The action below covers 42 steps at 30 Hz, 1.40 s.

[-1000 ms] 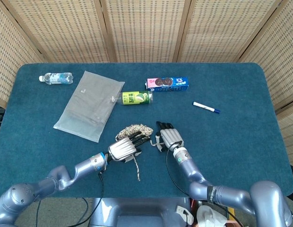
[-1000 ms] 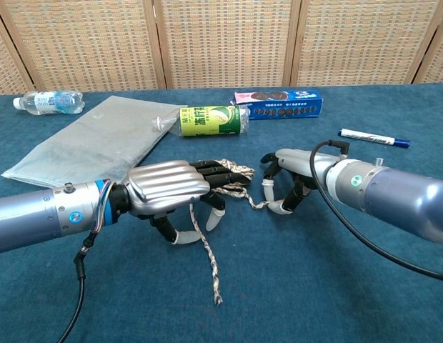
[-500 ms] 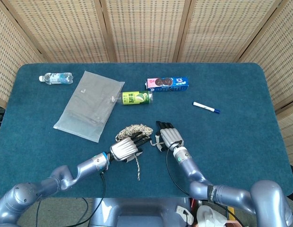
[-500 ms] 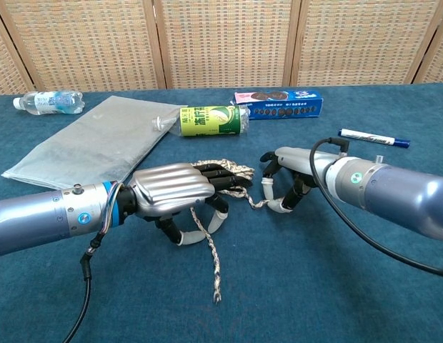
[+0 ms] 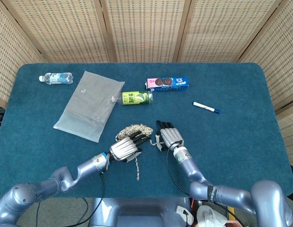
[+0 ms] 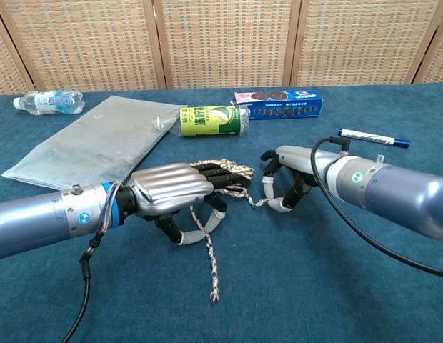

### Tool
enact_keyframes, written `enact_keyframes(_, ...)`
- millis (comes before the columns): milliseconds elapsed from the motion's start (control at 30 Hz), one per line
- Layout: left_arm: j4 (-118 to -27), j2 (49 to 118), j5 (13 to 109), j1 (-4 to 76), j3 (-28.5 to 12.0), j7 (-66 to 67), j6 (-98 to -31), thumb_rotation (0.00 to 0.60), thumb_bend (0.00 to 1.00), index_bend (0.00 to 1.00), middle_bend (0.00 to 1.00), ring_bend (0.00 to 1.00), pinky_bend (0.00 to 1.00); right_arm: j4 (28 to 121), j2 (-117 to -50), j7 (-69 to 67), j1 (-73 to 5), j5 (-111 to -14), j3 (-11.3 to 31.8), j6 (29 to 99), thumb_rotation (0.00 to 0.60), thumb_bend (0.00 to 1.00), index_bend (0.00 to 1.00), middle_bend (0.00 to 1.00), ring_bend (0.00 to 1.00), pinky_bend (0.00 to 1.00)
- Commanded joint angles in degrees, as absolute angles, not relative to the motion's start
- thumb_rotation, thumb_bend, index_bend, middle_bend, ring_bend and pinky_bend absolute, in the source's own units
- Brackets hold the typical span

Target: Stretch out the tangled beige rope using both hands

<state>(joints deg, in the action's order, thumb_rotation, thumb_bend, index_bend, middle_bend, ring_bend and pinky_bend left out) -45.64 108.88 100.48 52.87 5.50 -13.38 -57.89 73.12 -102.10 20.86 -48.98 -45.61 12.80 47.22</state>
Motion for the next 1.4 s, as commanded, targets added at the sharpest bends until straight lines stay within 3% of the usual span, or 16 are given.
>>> enact_keyframes(33,-45.6,108.8,100.5,52.8,5.6,-13.1,-58.1,0.6,0.49,0.69,0.0,0.0,0.0,73.2,-102.0,20.8,-48.9,-45.7,12.8,47.3,0.6,0.46,0.66,0.0,0.0,0.0)
enact_keyframes(333,-47.0,106.5,100.2,52.0,5.3,-12.0,-60.8,0.6,0.53,0.77,0.0,0.0,0.0,74.1,-101.4,20.3,-48.3,-47.0,12.6,48.6,0.6,0.46,0.66,0.0,0.0,0.0)
enact_keyframes(600,-53.2,98.8,98.6,49.0,4.0,-7.9,-65.8,0.6,0.54,0.81,0.0,0.0,0.0,74.8,-100.0,20.0,-47.1,-51.1,11.8,51.5,0.6,0.46,0.66,0.0,0.0,0.0)
enact_keyframes(900,-58.4,90.8,94.2,45.4,2.4,-3.7,-66.4,0.6,0.55,0.82,0.0,0.0,0.0,74.5,-97.0,20.6,-45.3,-53.7,10.8,53.5,0.6,0.47,0.67,0.0,0.0,0.0)
enact_keyframes(1067,-55.2,86.7,92.2,42.6,2.3,-6.9,-67.4,0.6,0.55,0.82,0.0,0.0,0.0,76.5,-92.5,19.6,-42.8,-55.1,9.7,54.6,0.6,0.47,0.67,0.0,0.0,0.0)
enact_keyframes(1400,-48.1,85.8,91.2,39.8,2.3,-13.2,-68.2,0.6,0.55,0.81,0.0,0.0,0.0,75.9,-88.0,17.7,-39.7,-56.9,8.1,54.8,0.6,0.46,0.67,0.0,0.0,0.0)
